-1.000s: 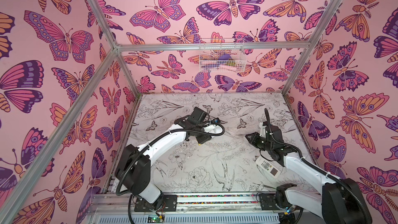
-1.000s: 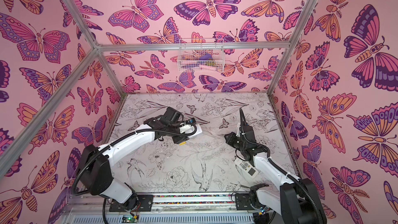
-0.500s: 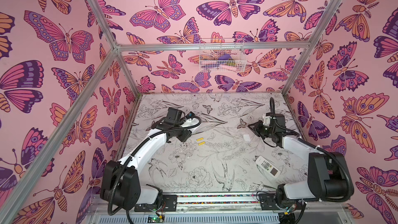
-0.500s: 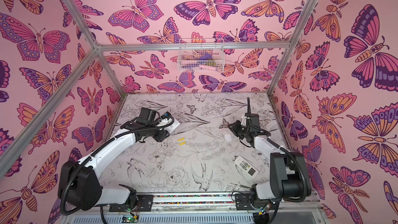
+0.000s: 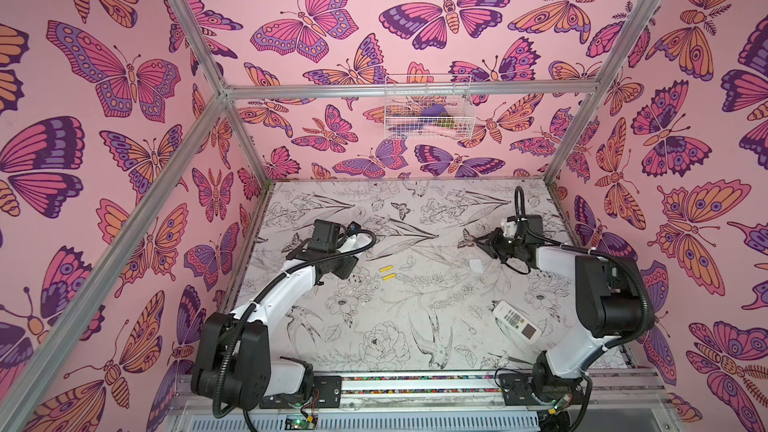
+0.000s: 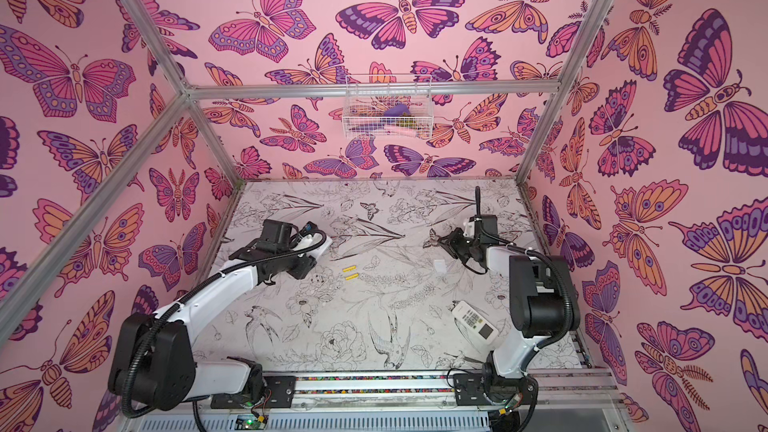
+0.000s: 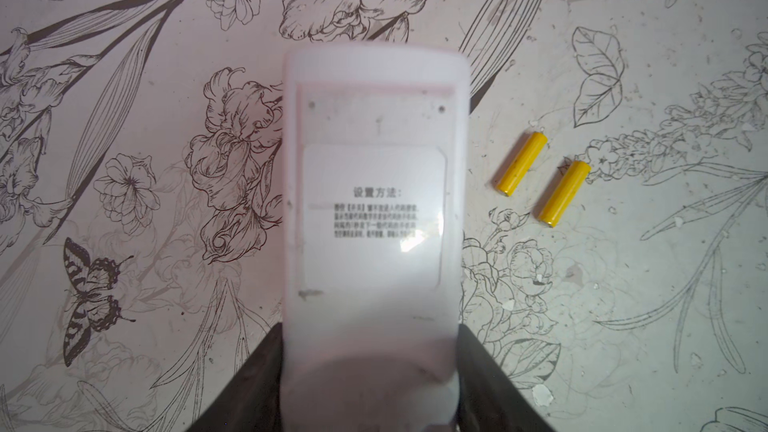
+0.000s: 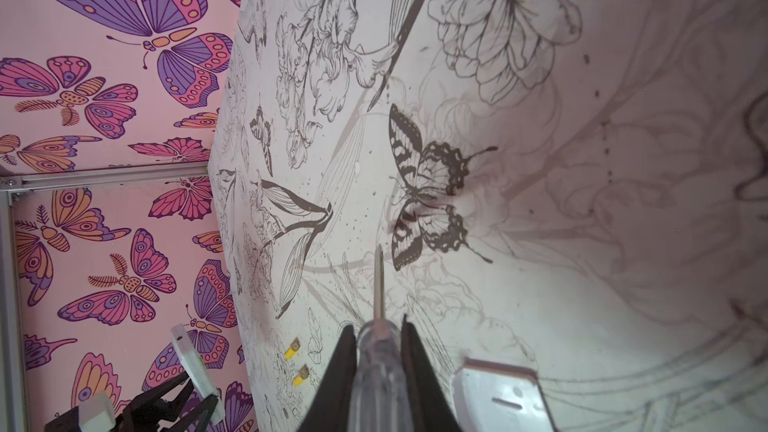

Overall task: Unload the batteries from the remote control
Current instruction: 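Lower the white remote onto the table and open the left gripper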

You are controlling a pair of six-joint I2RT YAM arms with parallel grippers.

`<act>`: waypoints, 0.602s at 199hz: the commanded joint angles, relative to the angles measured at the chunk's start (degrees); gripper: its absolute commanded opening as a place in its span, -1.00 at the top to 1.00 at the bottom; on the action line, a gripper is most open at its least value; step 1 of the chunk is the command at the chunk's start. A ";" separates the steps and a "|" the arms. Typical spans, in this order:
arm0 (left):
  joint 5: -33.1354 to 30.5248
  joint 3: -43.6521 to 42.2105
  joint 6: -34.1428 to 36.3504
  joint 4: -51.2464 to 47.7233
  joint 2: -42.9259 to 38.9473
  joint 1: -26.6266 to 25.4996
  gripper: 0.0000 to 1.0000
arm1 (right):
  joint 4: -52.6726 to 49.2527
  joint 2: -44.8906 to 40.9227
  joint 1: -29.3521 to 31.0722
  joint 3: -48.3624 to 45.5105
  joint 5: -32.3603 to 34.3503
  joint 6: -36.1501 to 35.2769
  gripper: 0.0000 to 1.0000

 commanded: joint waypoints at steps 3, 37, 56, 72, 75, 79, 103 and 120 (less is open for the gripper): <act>-2.21 -1.49 0.35 3.63 1.38 0.53 0.22 | 1.81 1.29 -1.00 2.26 -1.71 0.27 0.80; -2.19 -1.13 -0.34 3.97 4.68 0.50 0.18 | 2.36 1.99 -1.45 2.60 -1.91 1.08 0.80; -2.22 -0.82 -0.84 4.09 6.80 0.53 0.14 | 2.61 2.47 -1.42 2.76 -1.95 0.58 0.79; -2.68 0.12 -1.15 3.87 9.32 0.60 0.09 | 3.02 3.15 -1.44 2.61 -1.90 0.67 0.79; -2.83 0.46 -1.24 3.58 9.72 0.61 0.08 | 3.19 3.23 -1.46 2.48 -1.93 0.88 0.79; -3.08 0.91 -1.42 3.23 10.49 0.66 0.07 | 3.52 3.36 -1.48 2.36 -1.90 1.13 0.79; -3.73 2.01 -1.67 2.53 12.76 0.90 0.00 | 4.58 4.14 -1.53 2.39 -1.90 1.22 0.78; -3.12 2.46 -1.64 2.28 14.68 1.01 -0.09 | 3.46 5.01 -1.52 3.16 -1.92 0.66 0.76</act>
